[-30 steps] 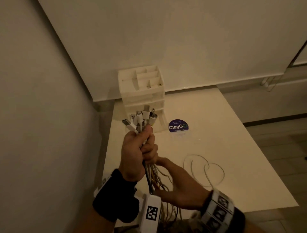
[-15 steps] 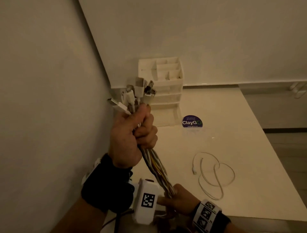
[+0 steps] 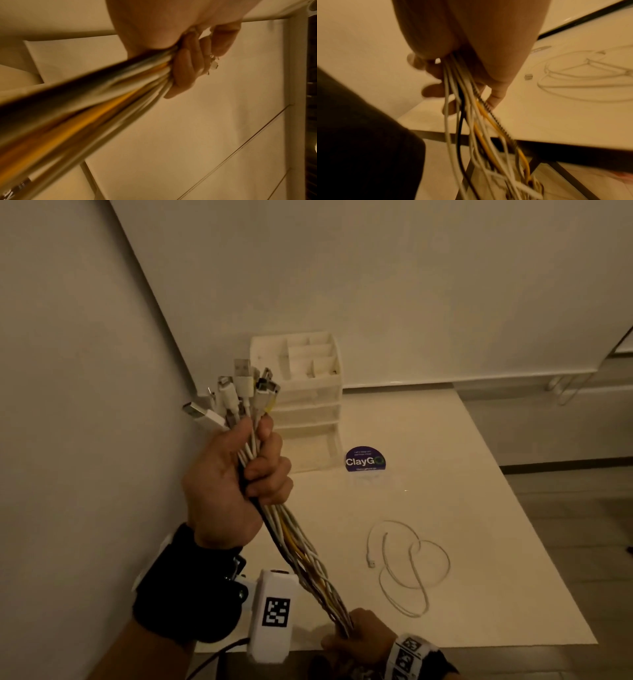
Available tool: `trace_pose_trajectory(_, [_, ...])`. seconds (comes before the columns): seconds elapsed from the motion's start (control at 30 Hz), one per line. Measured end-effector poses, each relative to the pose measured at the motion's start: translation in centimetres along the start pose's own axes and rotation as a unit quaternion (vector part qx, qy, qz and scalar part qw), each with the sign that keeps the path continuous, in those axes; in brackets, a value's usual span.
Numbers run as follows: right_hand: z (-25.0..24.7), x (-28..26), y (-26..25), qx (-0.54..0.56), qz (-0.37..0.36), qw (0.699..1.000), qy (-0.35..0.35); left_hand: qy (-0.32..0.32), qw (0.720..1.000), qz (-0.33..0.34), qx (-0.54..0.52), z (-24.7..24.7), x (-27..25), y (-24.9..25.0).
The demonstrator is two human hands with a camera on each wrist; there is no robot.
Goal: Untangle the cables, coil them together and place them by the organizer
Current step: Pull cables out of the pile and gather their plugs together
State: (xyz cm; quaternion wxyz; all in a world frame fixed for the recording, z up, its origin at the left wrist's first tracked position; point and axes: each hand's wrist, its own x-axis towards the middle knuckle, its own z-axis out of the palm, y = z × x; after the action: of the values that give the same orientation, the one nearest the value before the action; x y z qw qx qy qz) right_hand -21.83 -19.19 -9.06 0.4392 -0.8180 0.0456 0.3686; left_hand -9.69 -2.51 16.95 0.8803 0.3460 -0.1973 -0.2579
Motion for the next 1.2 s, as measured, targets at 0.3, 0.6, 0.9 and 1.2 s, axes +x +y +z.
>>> trace_pose_trajectory(0.3, [-11.0,0.9,3.7,-0.156,0.086,0.969,0.169,0.019,0.999,0.005,0.051,-0.5,2.0,-2.7])
trace_pose_trajectory(0.6, [-11.3,2.8,4.8,-0.01,0.097,0.961,0.259,0.112,0.987,0.0,0.113,-0.1,4.7,-5.3])
trace_pose_trajectory(0.9, [-17.6,-8.3,-9.1,0.327,-0.268,0.847,0.322,0.14,0.986,-0.032,0.086,0.7,7.1,-8.5])
trace_pose_trajectory(1.2, [-17.8,-11.9,-17.0,0.22,-0.353,0.838,0.353,0.154,0.959,0.002,0.237,2.3,7.9,-9.1])
